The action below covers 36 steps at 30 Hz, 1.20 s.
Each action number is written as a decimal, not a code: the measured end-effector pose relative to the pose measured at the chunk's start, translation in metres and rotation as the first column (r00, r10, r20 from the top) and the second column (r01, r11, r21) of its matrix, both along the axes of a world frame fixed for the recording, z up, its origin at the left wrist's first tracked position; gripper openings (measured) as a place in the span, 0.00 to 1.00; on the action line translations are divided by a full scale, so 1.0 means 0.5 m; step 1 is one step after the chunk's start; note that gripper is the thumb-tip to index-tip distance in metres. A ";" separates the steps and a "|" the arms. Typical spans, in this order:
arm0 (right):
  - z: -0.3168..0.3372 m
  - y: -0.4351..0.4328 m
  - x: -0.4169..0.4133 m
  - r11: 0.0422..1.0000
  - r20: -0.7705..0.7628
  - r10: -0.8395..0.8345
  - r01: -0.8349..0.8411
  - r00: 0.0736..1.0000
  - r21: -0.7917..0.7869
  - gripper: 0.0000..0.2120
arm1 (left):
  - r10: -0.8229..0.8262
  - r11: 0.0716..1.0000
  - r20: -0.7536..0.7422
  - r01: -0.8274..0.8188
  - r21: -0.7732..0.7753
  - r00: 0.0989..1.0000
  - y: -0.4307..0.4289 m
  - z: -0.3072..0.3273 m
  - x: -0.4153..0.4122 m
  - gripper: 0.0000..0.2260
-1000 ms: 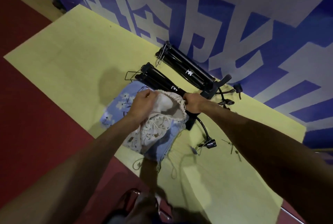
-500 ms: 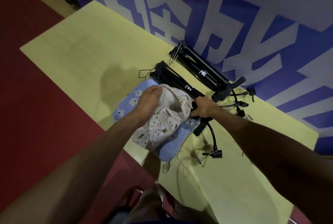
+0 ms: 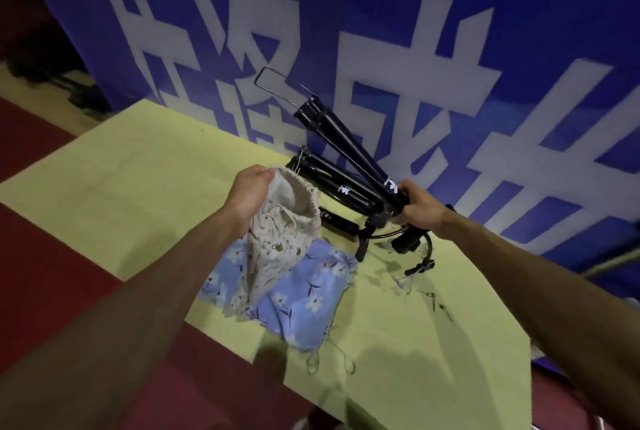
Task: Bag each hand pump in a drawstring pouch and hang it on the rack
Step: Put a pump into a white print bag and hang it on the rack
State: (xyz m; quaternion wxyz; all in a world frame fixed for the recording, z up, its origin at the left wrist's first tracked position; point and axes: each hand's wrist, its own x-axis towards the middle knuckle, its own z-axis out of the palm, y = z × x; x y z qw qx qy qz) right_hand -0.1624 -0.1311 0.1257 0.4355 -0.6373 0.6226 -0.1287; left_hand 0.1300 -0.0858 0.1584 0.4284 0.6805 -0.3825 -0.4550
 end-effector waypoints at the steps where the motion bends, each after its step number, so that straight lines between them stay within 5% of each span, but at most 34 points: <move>1: 0.018 0.014 -0.024 1.000 0.039 -0.011 0.012 0.999 -0.018 0.18 | -0.019 1.000 0.020 0.019 -0.009 1.000 0.000 0.011 -0.011 0.07; 11: 0.036 0.061 -0.161 0.991 -0.092 0.010 -0.022 0.996 -0.131 0.20 | 0.075 0.993 -0.147 -0.088 -0.083 0.986 0.004 0.075 -0.087 0.09; 24: 0.071 0.097 -0.258 0.950 -0.309 0.254 -0.296 0.917 -0.097 0.26 | -0.080 0.974 0.390 0.156 -0.167 0.917 0.041 0.041 -0.226 0.13; 31: 0.141 0.115 -0.238 0.879 -0.568 0.390 -0.476 0.725 -0.005 0.15 | -0.144 0.914 0.575 0.331 -0.234 0.805 0.052 0.017 -0.280 0.12; 36: 0.186 0.119 -0.190 0.873 -0.398 0.476 -0.477 0.784 0.103 0.12 | -0.196 0.913 0.576 0.363 -0.189 0.793 0.051 -0.004 -0.343 0.11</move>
